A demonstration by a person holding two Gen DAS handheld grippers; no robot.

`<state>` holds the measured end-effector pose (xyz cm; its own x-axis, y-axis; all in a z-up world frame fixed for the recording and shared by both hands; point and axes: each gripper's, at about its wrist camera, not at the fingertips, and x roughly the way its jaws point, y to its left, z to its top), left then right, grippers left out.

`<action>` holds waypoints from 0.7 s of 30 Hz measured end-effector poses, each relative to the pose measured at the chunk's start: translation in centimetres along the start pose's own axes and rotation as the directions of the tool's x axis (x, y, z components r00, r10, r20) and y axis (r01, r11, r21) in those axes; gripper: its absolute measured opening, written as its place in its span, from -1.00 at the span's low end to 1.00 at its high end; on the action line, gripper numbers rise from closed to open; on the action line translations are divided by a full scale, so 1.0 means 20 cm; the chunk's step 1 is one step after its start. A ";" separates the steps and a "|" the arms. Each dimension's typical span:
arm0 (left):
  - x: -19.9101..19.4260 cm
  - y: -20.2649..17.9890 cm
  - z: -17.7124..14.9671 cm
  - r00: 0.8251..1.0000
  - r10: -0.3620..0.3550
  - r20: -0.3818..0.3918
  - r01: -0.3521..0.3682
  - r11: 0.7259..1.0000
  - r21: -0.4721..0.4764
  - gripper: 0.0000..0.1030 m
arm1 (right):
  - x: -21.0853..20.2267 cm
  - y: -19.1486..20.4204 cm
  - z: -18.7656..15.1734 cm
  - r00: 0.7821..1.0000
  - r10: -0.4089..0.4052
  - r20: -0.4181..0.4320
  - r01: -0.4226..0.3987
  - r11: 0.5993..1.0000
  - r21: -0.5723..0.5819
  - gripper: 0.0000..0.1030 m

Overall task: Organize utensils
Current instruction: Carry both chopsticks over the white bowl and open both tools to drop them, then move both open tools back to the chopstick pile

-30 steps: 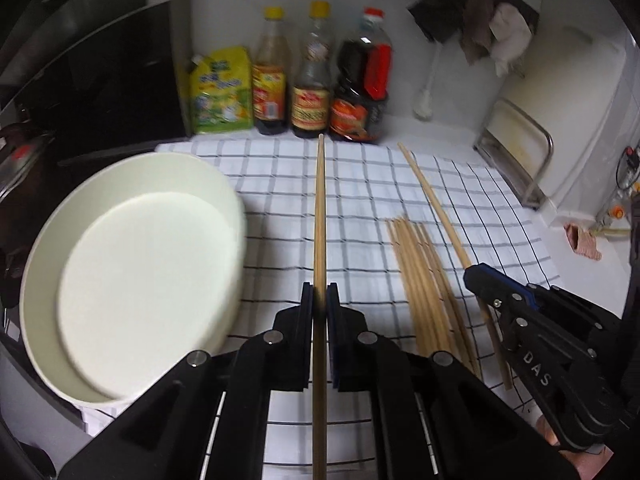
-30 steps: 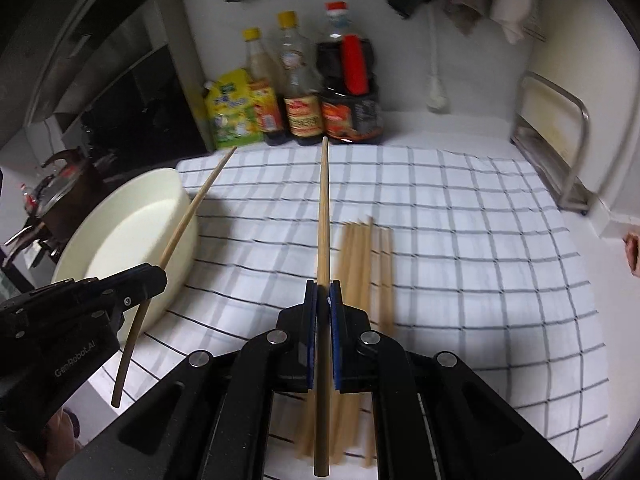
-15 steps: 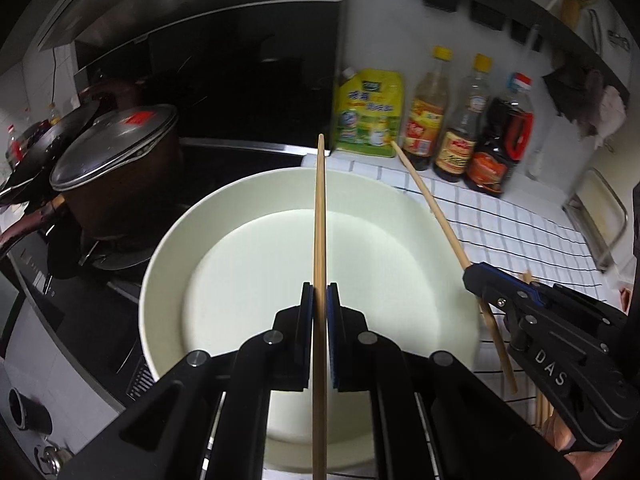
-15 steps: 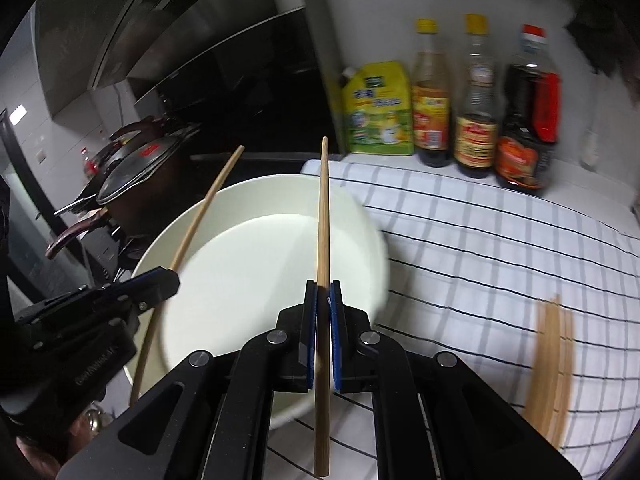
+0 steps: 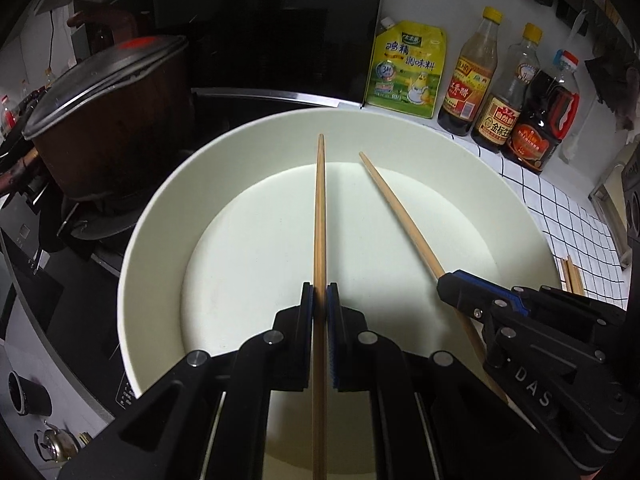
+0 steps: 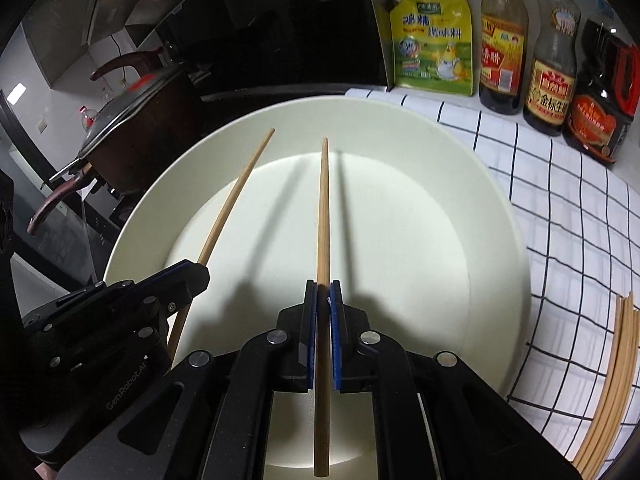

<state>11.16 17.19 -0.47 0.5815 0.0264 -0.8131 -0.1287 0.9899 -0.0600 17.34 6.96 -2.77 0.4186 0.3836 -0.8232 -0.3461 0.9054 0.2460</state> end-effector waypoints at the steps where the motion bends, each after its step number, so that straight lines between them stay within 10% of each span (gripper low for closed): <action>1: 0.01 0.00 0.00 1.000 0.001 -0.002 -0.001 1.000 0.001 -0.85 | 0.00 0.00 0.00 1.000 -0.006 0.004 0.006 1.000 -0.005 -0.88; 5: 0.02 0.01 -0.01 1.000 -0.001 -0.007 0.001 1.000 -0.004 -0.84 | -0.02 -0.01 0.01 1.000 0.001 0.007 -0.001 1.000 0.010 -0.88; 10: -0.03 0.04 -0.01 1.000 0.008 0.023 -0.007 1.000 -0.028 -0.10 | -0.06 -0.03 0.01 0.999 -0.015 0.031 0.015 1.000 0.011 -0.76; 21: -0.16 0.06 -0.06 0.999 0.012 0.048 -0.009 0.998 -0.056 -0.09 | -0.21 -0.01 -0.06 0.996 -0.032 0.078 0.031 0.999 0.009 -0.76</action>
<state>8.20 18.10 1.39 0.6177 0.0449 -0.7851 -0.1786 0.9803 -0.0844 14.70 4.98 -0.02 0.4939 0.3678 -0.7879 -0.3255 0.9185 0.2248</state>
